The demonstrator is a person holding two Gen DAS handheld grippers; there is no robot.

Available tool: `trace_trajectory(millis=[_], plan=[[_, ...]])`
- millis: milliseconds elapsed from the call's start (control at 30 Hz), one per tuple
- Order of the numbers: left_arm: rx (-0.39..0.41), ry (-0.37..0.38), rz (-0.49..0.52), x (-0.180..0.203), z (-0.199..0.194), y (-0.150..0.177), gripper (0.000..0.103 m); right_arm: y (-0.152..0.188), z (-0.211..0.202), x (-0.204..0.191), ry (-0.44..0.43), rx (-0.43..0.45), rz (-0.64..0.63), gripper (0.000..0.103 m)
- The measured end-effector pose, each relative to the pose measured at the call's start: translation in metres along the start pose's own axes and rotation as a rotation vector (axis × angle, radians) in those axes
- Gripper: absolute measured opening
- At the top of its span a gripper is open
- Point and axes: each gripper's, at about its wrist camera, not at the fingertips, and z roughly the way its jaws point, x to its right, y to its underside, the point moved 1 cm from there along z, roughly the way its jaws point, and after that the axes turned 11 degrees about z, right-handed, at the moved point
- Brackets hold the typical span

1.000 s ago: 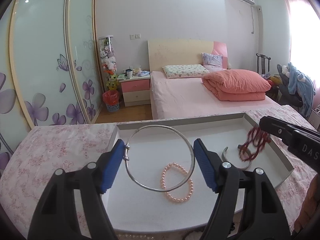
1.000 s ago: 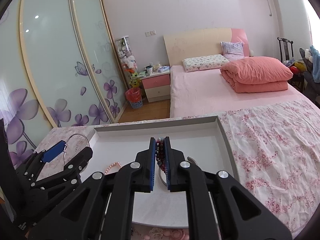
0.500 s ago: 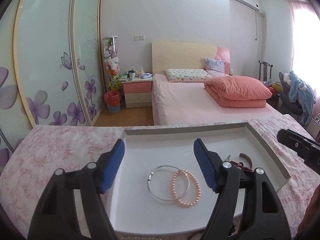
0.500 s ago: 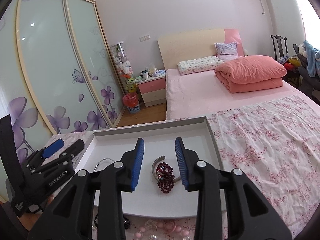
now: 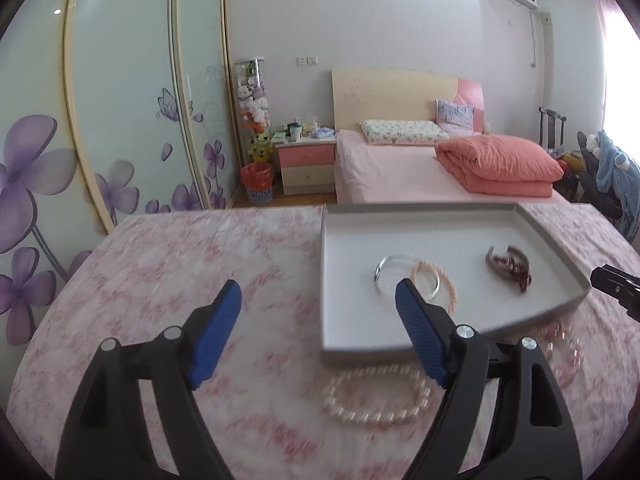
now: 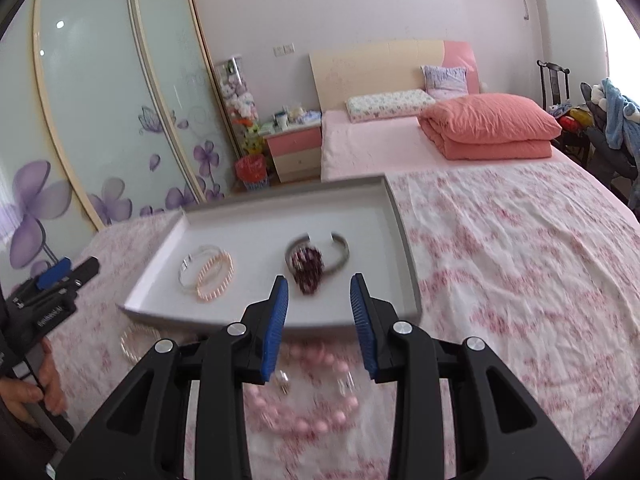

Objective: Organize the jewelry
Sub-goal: 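Withdraw both tools from the tray toward the pearl and crystal bracelets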

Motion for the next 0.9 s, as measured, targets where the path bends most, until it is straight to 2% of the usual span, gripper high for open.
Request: trace_trajectory(millis=[100,233,333,600,733,900], plan=[[-0.044,0.016,0.023,-0.003,-0.004,0.016,0.085,0.014,0.008,0.008,0.027,-0.071,-0.005,0.034],[-0.103,0.051,0.022,-0.004,-0.003,0.032,0.088,0.025,0.012,0.012,0.045,-0.118,-0.009,0.034],[-0.141,0.079,0.019,-0.004,0.0,0.042,0.09,0.028,0.016,0.01,0.06,-0.132,-0.026,0.034],[-0.185,0.088,0.039,0.002,0.007,0.049,0.09,0.034,0.032,0.01,0.106,-0.188,-0.048,0.034],[-0.208,0.096,0.045,0.005,0.011,0.052,0.09,0.034,0.035,0.006,0.127,-0.186,-0.082,0.034],[-0.214,0.094,0.06,0.007,0.013,0.053,0.09,0.038,0.033,0.002,0.15,-0.173,-0.129,0.021]])
